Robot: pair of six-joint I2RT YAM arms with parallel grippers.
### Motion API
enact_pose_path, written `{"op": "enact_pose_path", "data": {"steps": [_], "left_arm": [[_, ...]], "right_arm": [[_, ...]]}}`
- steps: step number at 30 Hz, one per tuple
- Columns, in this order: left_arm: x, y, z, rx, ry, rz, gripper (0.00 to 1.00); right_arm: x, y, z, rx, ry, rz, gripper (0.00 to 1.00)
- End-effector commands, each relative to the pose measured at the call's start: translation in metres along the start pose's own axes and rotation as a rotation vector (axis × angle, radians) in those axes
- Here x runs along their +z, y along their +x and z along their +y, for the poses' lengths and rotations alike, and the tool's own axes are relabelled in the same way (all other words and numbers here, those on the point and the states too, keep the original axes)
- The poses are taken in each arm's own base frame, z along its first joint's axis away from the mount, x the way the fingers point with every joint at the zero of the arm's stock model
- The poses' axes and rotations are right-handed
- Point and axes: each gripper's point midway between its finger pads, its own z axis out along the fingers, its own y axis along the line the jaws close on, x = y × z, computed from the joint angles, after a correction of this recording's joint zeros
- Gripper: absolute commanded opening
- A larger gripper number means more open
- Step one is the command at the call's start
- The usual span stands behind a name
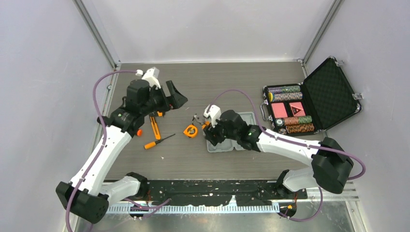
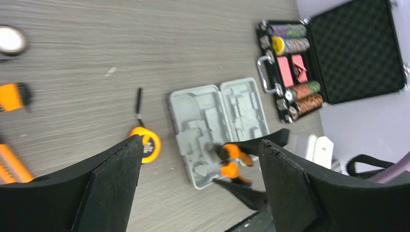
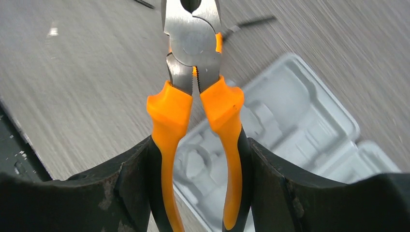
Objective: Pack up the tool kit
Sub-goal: Place the pliers in the toolbox.
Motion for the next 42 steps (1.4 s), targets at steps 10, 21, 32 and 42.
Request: {"op": "enact_pose_path", "data": {"steps": [10,21,32,42], "left_arm": [[-0.079,-0.051,0.086,0.247,-0.421,-0.196,0.94],[-0.082,-0.038,0.135,0.331,-0.607,-0.224,1.00],[-0.090,-0.039,0.144,0.354,-0.664,-0.230,1.00],[-0.088,-0.037,0.144,0.354,-0.661,-0.219,1.00]], "right_arm": [[-0.094,0.062,-0.124,0.546,0.643,0.218,0.05],[-0.081,0.116,-0.135,0.675,0.666,0.341,0.05],[-0.066,0.145,-0.128,0.722,0.641,0.421,0.11],[-0.083,0.148,-0.130,0.751,0.712,0.390,0.18]]}}
